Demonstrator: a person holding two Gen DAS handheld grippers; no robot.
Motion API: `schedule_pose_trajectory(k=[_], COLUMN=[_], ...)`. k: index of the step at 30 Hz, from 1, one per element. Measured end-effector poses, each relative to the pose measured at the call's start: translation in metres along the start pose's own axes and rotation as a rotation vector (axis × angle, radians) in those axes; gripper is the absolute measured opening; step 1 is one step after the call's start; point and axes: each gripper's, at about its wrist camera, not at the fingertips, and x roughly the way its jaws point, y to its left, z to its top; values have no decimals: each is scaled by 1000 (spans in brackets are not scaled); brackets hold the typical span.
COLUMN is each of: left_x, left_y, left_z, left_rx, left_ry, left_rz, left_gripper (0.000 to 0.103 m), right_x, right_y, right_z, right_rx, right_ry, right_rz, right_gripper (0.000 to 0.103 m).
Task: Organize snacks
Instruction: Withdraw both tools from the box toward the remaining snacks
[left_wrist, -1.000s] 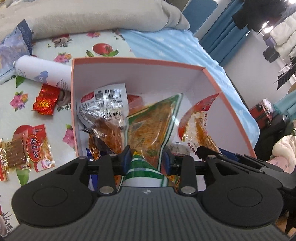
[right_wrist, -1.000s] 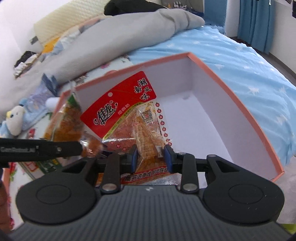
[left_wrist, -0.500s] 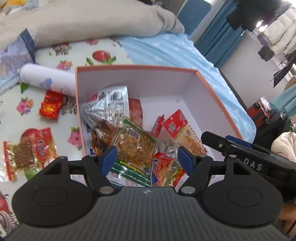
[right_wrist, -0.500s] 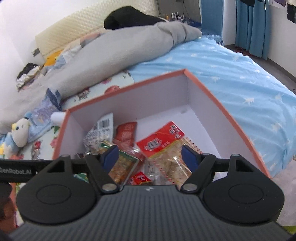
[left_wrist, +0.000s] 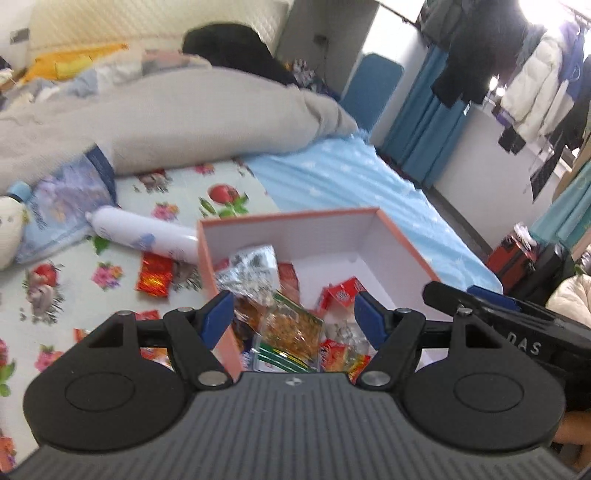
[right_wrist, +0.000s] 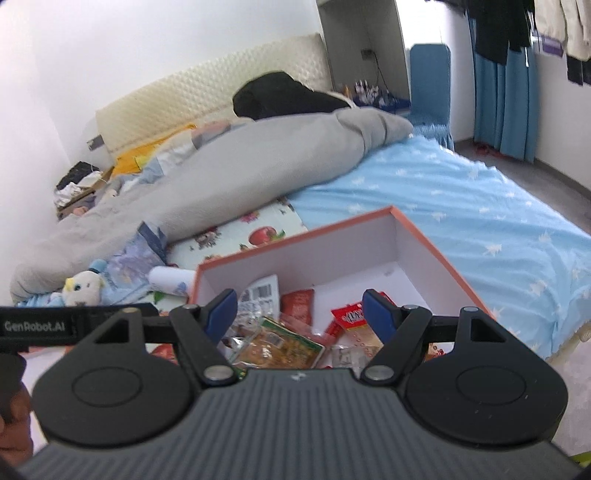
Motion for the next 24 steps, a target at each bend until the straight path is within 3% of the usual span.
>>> schedule_pose_trajectory(k=[7, 21, 24], left_x=[-64, -145, -157], left_y=[20, 63, 73], left_z=[-12, -50, -59], left_rx=[8, -25, -20], left_ry=[-85, -186, -193], left_rz=[80, 94, 117], left_gripper=[76, 77, 77], right_x=[-29, -62, -67], right_y=[26, 93, 108], right_z=[-1, -24, -34], right_rx=[-6, -90, -91], right_ry=[-46, -105, -114], right_rz=[55, 78, 128], right_gripper=[76, 76, 76])
